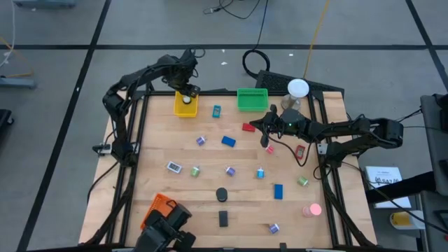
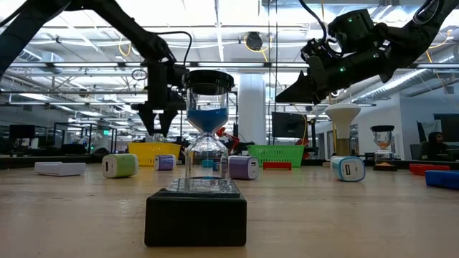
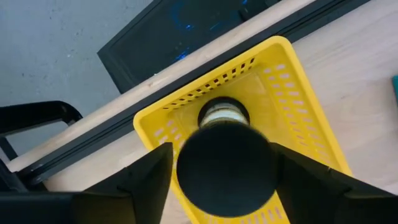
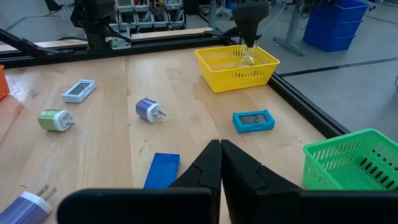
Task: Pick & Place Office items
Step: Put the white hourglass into the yellow bin, then put the left red digital clock into the green bin
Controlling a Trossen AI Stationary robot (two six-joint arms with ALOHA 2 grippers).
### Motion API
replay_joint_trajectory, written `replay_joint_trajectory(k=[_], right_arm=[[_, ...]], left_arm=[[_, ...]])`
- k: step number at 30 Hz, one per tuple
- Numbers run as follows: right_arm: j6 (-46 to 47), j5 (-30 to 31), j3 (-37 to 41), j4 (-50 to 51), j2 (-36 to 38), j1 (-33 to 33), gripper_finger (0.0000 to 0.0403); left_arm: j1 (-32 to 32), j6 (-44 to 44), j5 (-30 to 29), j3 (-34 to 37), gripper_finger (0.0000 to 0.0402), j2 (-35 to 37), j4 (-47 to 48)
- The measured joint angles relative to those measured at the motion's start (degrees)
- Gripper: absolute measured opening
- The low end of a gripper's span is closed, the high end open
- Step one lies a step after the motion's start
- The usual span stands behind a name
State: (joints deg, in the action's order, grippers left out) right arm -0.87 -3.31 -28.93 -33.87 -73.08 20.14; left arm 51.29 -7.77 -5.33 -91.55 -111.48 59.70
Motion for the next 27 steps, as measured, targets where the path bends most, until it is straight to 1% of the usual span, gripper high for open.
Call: replay_joint_trajectory(k=[5,11,17,27], right_arm=[[-0.01,0.00,0.00,-0.02,0.00,0.00,0.0000],[0.11,0.00,0.00,-0.11,0.00,0.00,0.0000],[0.16,0.00,0.00,-0.13,0.00,0.00,0.0000],[0.42,0.00,0.00,-0.14,0.00,0.00,0.0000]], left_arm=[[-0.02,0.93,-0.59,0.00,0.0281,0.00,0.29],[-0.02,1.81,-5.27,0.00,0.0268,1.15,1.04],[-0.02,2.12,-5.28,0.00,0.0254,3.43,1.09],[-0.85,3.35,-5.70,0.01,0.0252,7.74,1.41]])
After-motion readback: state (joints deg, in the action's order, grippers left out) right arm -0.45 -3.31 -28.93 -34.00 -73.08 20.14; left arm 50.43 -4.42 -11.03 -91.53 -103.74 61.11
